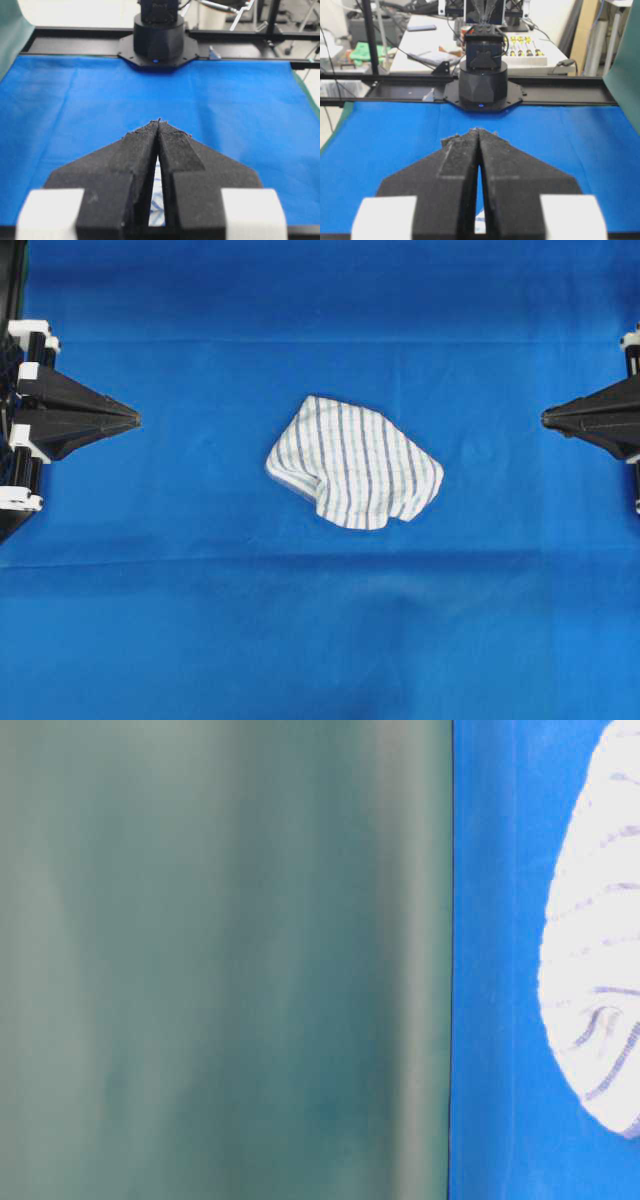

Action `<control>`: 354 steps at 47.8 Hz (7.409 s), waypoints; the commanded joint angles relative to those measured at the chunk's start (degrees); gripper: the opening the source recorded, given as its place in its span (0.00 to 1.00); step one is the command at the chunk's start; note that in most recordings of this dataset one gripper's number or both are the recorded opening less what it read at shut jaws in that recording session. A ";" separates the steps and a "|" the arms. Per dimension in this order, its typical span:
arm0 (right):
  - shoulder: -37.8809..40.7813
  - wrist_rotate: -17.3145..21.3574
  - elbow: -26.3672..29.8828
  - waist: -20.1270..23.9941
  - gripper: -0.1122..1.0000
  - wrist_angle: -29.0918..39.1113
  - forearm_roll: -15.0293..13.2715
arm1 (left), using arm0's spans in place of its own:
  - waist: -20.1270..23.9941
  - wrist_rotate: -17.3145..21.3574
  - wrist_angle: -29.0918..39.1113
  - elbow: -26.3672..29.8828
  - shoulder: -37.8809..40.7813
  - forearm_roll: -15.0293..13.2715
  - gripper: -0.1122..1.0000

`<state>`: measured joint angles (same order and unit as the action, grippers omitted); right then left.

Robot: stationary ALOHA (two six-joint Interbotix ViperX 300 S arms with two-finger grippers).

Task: Lift the towel with both arms.
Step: 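Move both grippers inward toward opposite sides of the striped towel, then close both grippers on the towel's left and right edges, then lift the towel upward with both grippers, then open both grippers, drop the towel, and pull back, then move both grippers in and grasp the towel edges again, then lift the towel upward with both grippers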

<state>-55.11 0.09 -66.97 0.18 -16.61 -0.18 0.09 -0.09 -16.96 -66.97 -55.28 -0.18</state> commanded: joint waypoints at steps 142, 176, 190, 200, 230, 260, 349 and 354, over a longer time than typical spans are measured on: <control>29.79 4.31 31.99 -4.57 0.17 28.56 -2.72 | 2.46 0.70 16.88 26.81 31.82 -1.23 0.11; 26.19 3.78 45.70 -4.75 0.17 36.21 -7.82 | 4.66 1.67 27.77 38.94 22.85 -1.14 0.11; 26.63 3.16 45.88 -4.75 0.17 36.74 -9.40 | 4.66 4.75 27.60 39.02 23.29 -1.14 0.11; 26.72 3.52 45.79 -4.75 0.45 36.91 -9.58 | 4.66 4.48 26.98 38.85 23.29 -1.14 0.43; 29.62 5.98 38.14 -4.75 0.69 38.23 -9.32 | 2.02 4.31 19.34 27.95 27.33 -1.14 0.92; 38.50 11.51 21.88 -4.75 0.69 26.10 -9.23 | 0.18 4.22 -2.72 23.82 52.82 -1.23 0.92; 40.78 12.48 26.89 -8.44 0.15 27.60 -8.88 | 2.02 3.60 11.07 28.48 48.25 -1.85 0.15; 37.35 12.48 29.53 -8.44 0.15 32.08 -8.96 | 2.81 3.69 12.74 28.65 44.74 -1.85 0.15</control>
<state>-14.41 12.57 -40.25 -8.09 13.01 -9.05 2.46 3.52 -4.92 -39.64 -7.12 -1.93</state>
